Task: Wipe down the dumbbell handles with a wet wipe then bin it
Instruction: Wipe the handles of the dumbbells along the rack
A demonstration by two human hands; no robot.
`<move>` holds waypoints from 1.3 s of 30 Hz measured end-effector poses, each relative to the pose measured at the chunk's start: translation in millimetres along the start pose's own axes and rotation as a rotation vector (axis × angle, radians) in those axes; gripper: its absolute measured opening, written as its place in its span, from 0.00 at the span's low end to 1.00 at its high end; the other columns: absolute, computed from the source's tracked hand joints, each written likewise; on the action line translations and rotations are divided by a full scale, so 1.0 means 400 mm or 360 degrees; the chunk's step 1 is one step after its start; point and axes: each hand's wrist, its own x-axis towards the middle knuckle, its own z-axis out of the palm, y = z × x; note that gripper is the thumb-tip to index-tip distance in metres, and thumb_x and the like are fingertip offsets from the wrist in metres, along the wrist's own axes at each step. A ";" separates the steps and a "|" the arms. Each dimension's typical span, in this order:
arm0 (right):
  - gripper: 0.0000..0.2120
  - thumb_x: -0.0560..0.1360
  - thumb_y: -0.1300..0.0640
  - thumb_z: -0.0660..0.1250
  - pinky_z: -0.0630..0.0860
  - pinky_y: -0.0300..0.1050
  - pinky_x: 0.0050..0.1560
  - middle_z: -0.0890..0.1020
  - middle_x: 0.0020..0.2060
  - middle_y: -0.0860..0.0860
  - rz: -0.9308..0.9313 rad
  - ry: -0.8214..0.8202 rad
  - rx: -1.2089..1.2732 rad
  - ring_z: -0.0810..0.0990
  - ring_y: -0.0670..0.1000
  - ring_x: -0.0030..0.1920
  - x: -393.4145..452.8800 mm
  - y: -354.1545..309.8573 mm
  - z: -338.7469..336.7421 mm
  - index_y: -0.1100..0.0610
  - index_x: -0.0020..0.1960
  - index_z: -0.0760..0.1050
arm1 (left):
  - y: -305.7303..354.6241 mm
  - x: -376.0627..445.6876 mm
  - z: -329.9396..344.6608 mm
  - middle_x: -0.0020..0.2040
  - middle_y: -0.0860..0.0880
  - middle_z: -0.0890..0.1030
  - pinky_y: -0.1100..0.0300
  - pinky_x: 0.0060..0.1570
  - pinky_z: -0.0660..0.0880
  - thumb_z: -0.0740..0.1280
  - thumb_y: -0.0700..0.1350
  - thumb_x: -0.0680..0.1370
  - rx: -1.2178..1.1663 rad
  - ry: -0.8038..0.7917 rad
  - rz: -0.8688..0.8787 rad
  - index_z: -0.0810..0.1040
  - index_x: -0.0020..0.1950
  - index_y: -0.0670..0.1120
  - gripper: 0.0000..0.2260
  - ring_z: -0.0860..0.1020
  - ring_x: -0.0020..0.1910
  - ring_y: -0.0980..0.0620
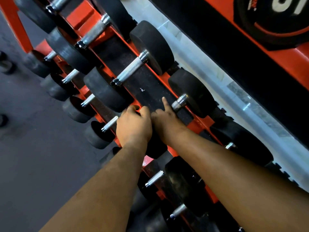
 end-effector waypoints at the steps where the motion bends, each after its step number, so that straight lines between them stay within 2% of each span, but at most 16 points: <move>1: 0.23 0.77 0.61 0.49 0.46 0.69 0.76 0.78 0.55 0.51 0.0021 0.0105 -0.0061 0.74 0.55 0.62 -0.025 0.003 0.028 0.53 0.67 0.73 | -0.001 0.000 0.001 0.52 0.48 0.83 0.52 0.48 0.73 0.57 0.57 0.77 0.0004 0.0000 0.0007 0.82 0.56 0.53 0.18 0.78 0.54 0.44; 4: 0.28 0.79 0.60 0.48 0.56 0.72 0.73 0.70 0.73 0.55 0.0041 0.0400 -0.0099 0.64 0.58 0.77 -0.116 0.019 0.120 0.57 0.78 0.63 | -0.003 0.000 0.002 0.52 0.49 0.83 0.48 0.52 0.77 0.54 0.59 0.75 -0.0004 0.0008 0.0001 0.82 0.57 0.53 0.21 0.79 0.55 0.44; 6: 0.29 0.80 0.59 0.47 0.54 0.75 0.72 0.63 0.78 0.54 0.0051 0.0411 -0.0114 0.56 0.57 0.80 -0.134 0.027 0.135 0.56 0.80 0.57 | -0.002 0.001 0.003 0.51 0.49 0.83 0.49 0.52 0.77 0.54 0.59 0.75 -0.0004 0.0011 0.0008 0.82 0.55 0.53 0.21 0.79 0.54 0.44; 9: 0.24 0.79 0.57 0.49 0.43 0.79 0.71 0.75 0.65 0.53 0.0028 0.0277 -0.0042 0.68 0.56 0.72 -0.072 0.021 0.063 0.54 0.73 0.68 | 0.002 -0.003 0.004 0.51 0.47 0.83 0.52 0.47 0.71 0.57 0.56 0.77 0.0007 0.0031 0.0025 0.82 0.53 0.52 0.17 0.78 0.53 0.43; 12: 0.17 0.81 0.57 0.53 0.38 0.76 0.72 0.76 0.59 0.52 0.0012 -0.0093 -0.0007 0.72 0.55 0.65 -0.005 0.014 -0.027 0.52 0.68 0.69 | 0.006 -0.005 0.001 0.51 0.47 0.83 0.53 0.47 0.70 0.57 0.55 0.78 0.0000 0.0028 0.0019 0.82 0.53 0.51 0.16 0.78 0.53 0.43; 13: 0.17 0.81 0.57 0.54 0.39 0.75 0.73 0.76 0.58 0.52 0.0019 -0.0085 -0.0017 0.72 0.55 0.65 -0.006 0.016 -0.026 0.52 0.68 0.70 | 0.005 -0.004 0.001 0.50 0.47 0.83 0.53 0.47 0.71 0.57 0.55 0.77 -0.0002 0.0029 0.0018 0.82 0.52 0.52 0.16 0.78 0.52 0.43; 16: 0.21 0.78 0.57 0.54 0.48 0.73 0.74 0.76 0.61 0.53 0.0118 0.0358 -0.0023 0.71 0.57 0.69 -0.077 0.025 0.060 0.54 0.69 0.71 | 0.004 -0.005 -0.001 0.49 0.47 0.83 0.53 0.45 0.70 0.57 0.55 0.77 0.0006 0.0048 0.0030 0.82 0.50 0.51 0.15 0.78 0.50 0.43; 18: 0.27 0.79 0.56 0.56 0.51 0.74 0.73 0.66 0.75 0.55 0.0173 0.0519 -0.0126 0.59 0.58 0.78 -0.130 0.040 0.130 0.54 0.79 0.61 | 0.002 -0.005 -0.001 0.48 0.47 0.82 0.53 0.45 0.67 0.57 0.55 0.78 0.0021 0.0058 0.0032 0.82 0.50 0.50 0.15 0.77 0.49 0.44; 20: 0.30 0.81 0.53 0.60 0.51 0.76 0.72 0.60 0.79 0.55 0.0208 0.0530 -0.0208 0.53 0.57 0.80 -0.141 0.051 0.153 0.53 0.81 0.55 | 0.003 -0.007 -0.002 0.48 0.48 0.82 0.53 0.44 0.67 0.57 0.55 0.78 0.0027 0.0052 0.0028 0.81 0.50 0.50 0.15 0.76 0.49 0.45; 23: 0.16 0.78 0.54 0.65 0.60 0.73 0.70 0.78 0.60 0.53 0.0310 0.0524 -0.0150 0.73 0.56 0.68 -0.085 0.037 0.090 0.53 0.65 0.74 | 0.010 -0.011 -0.004 0.46 0.49 0.81 0.53 0.44 0.68 0.57 0.55 0.78 0.0005 0.0040 0.0019 0.81 0.48 0.51 0.15 0.77 0.47 0.46; 25: 0.08 0.77 0.56 0.64 0.56 0.70 0.73 0.79 0.51 0.50 0.0316 0.0410 -0.0050 0.77 0.55 0.58 -0.044 0.036 0.029 0.50 0.56 0.75 | 0.014 -0.014 -0.006 0.45 0.48 0.81 0.53 0.43 0.68 0.57 0.54 0.78 0.0000 0.0030 0.0017 0.80 0.45 0.51 0.13 0.76 0.46 0.45; 28: 0.13 0.79 0.59 0.56 0.50 0.67 0.76 0.78 0.55 0.52 0.0289 0.0401 -0.0038 0.74 0.57 0.63 -0.047 0.056 0.032 0.52 0.60 0.73 | 0.014 -0.015 -0.008 0.44 0.47 0.81 0.53 0.42 0.68 0.57 0.54 0.77 0.0017 0.0028 0.0020 0.78 0.43 0.51 0.13 0.77 0.46 0.44; 31: 0.21 0.82 0.56 0.50 0.54 0.64 0.77 0.71 0.71 0.57 0.0348 0.0587 -0.0130 0.63 0.60 0.76 -0.111 0.060 0.111 0.55 0.74 0.66 | 0.009 -0.011 -0.005 0.44 0.48 0.81 0.52 0.44 0.72 0.57 0.55 0.77 0.0003 0.0031 0.0008 0.80 0.46 0.52 0.14 0.78 0.46 0.44; 33: 0.23 0.85 0.52 0.44 0.57 0.63 0.77 0.65 0.77 0.56 0.0436 0.0688 -0.0214 0.59 0.59 0.79 -0.144 0.054 0.147 0.55 0.78 0.60 | 0.006 -0.010 -0.005 0.45 0.48 0.81 0.53 0.44 0.72 0.57 0.55 0.77 -0.0002 0.0029 0.0003 0.80 0.47 0.53 0.14 0.78 0.47 0.44; 35: 0.22 0.85 0.53 0.47 0.58 0.63 0.75 0.68 0.75 0.56 0.0455 0.0651 -0.0242 0.60 0.59 0.78 -0.129 0.055 0.130 0.56 0.76 0.64 | 0.011 -0.013 -0.005 0.45 0.48 0.81 0.53 0.43 0.69 0.57 0.54 0.78 0.0010 0.0020 0.0017 0.80 0.46 0.52 0.13 0.77 0.46 0.45; 39: 0.17 0.77 0.60 0.53 0.58 0.62 0.73 0.79 0.58 0.53 0.0417 0.0436 -0.0095 0.71 0.59 0.69 -0.041 0.056 0.032 0.53 0.61 0.73 | 0.020 -0.017 -0.009 0.45 0.47 0.80 0.54 0.43 0.67 0.57 0.54 0.79 0.0048 0.0011 0.0013 0.79 0.45 0.51 0.13 0.75 0.44 0.46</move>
